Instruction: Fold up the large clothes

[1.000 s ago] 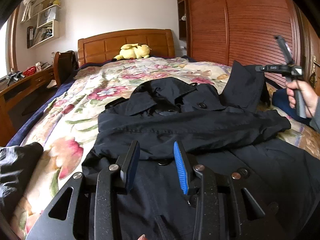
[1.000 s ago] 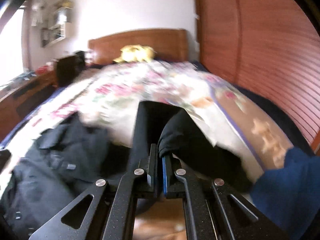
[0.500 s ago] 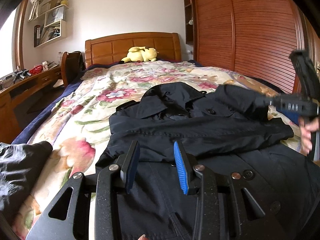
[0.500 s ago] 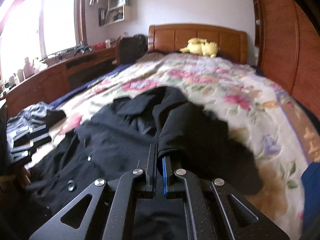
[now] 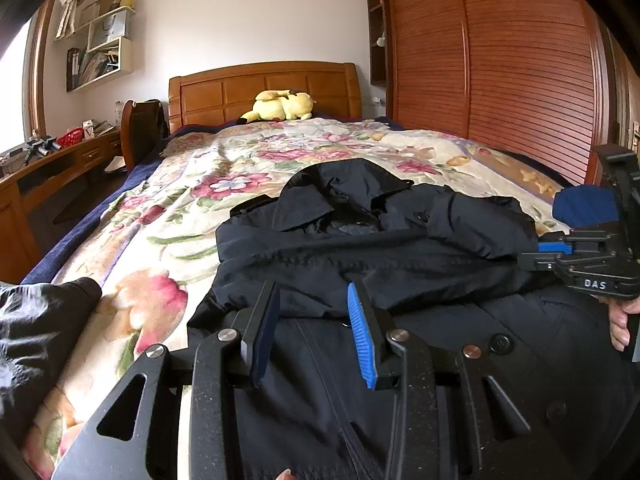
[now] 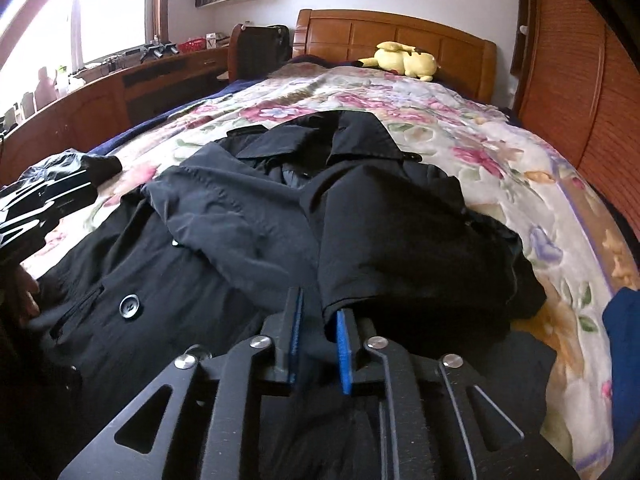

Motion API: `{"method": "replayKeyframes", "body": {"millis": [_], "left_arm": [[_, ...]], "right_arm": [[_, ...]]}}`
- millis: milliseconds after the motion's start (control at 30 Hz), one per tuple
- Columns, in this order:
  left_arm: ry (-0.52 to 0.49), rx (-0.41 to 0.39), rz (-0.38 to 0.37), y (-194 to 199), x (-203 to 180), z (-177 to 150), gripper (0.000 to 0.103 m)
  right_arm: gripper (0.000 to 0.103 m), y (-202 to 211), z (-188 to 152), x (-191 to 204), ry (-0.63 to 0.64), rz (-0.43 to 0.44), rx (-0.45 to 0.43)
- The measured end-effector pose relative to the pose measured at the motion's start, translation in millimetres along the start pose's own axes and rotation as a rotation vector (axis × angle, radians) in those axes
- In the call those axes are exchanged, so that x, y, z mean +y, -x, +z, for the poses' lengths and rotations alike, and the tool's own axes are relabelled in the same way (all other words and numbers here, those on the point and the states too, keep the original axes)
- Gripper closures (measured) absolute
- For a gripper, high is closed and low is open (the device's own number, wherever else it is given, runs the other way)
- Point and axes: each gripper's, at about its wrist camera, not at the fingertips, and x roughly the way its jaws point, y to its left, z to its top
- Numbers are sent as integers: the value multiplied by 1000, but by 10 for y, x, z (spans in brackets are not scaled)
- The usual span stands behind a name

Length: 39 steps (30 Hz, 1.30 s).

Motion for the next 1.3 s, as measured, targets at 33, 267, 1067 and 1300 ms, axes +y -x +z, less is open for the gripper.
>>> {"method": "replayKeyframes", "body": {"millis": [33,267,1067,1300], "left_arm": [[-2,3,-3,-9,-7,-9,67],[-24,1,-11,-4,-71,-35,67],[-55,26,-16,-118,-184,-152,67],[-54,23,-16,-117,-186,-150,67]], "right_arm": [[81,33,-11,-14,-11,8,-7],[47,360,-9,-189,-45,-18,-95],[46,-982,260,-1507,-274,-126,135],[86,-932,279,-1384,-156,-125,98]]}}
